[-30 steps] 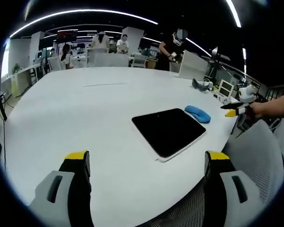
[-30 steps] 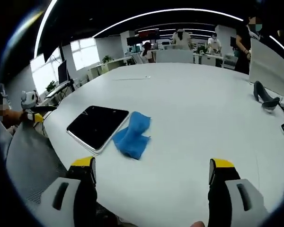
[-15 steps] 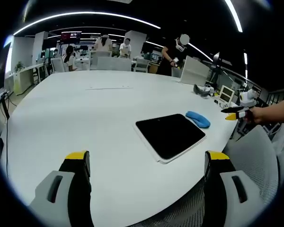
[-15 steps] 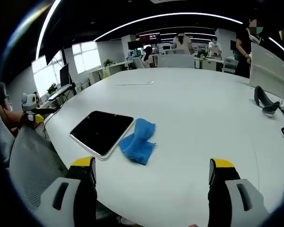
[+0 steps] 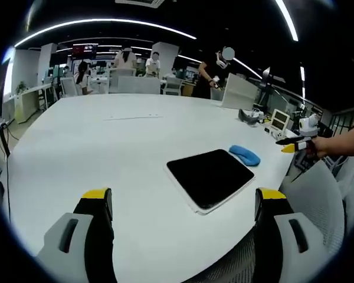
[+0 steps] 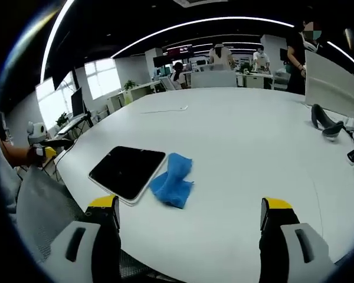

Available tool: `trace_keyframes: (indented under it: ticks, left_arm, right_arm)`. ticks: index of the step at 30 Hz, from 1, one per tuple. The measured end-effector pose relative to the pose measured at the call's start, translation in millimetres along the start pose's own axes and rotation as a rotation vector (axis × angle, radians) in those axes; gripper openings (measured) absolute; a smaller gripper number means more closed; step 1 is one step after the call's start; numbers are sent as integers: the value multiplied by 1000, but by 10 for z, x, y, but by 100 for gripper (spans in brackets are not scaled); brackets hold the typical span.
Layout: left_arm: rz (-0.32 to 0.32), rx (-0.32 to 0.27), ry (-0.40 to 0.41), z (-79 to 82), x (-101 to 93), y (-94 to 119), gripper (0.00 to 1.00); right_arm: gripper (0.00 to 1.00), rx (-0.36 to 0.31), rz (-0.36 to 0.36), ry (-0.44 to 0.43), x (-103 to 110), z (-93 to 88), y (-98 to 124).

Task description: Wipe the mirror surface with the cleaning cloth until all visible marks leave the cleaned area.

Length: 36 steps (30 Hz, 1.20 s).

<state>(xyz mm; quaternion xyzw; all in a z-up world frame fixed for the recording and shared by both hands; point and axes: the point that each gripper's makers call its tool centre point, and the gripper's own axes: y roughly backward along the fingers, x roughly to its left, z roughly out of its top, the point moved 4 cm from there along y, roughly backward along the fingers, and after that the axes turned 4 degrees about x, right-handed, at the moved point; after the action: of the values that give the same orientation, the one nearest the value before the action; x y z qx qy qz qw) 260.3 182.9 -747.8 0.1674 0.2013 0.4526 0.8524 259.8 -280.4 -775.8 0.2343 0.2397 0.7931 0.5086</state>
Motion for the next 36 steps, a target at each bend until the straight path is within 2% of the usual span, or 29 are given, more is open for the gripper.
trace_keyframes:
  ticks: [5, 7, 9, 22, 25, 28, 36]
  left_arm:
    - [8, -7, 1, 26, 20, 12, 99]
    - [4, -3, 13, 22, 24, 8, 99]
    - [12, -14, 24, 36, 44, 9, 99]
    - [45, -37, 55, 142, 166, -60, 99]
    - [48, -53, 28, 185, 149, -52, 99]
    - [51, -64, 53, 187, 150, -37, 99]
    - [59, -59, 66, 188, 176, -53, 99]
  right_arm:
    - [98, -6, -9, 4, 2, 7, 10]
    - [99, -35, 2, -9, 10, 27, 5]
    - [99, -7, -2, 1, 10, -22, -21]
    - [99, 11, -16, 13, -41, -39, -22]
    - [99, 7, -24, -9, -58, -71, -6]
    - [99, 34, -22, 7, -38, -144, -30]
    - [98, 20, -15, -2, -34, -13, -91]
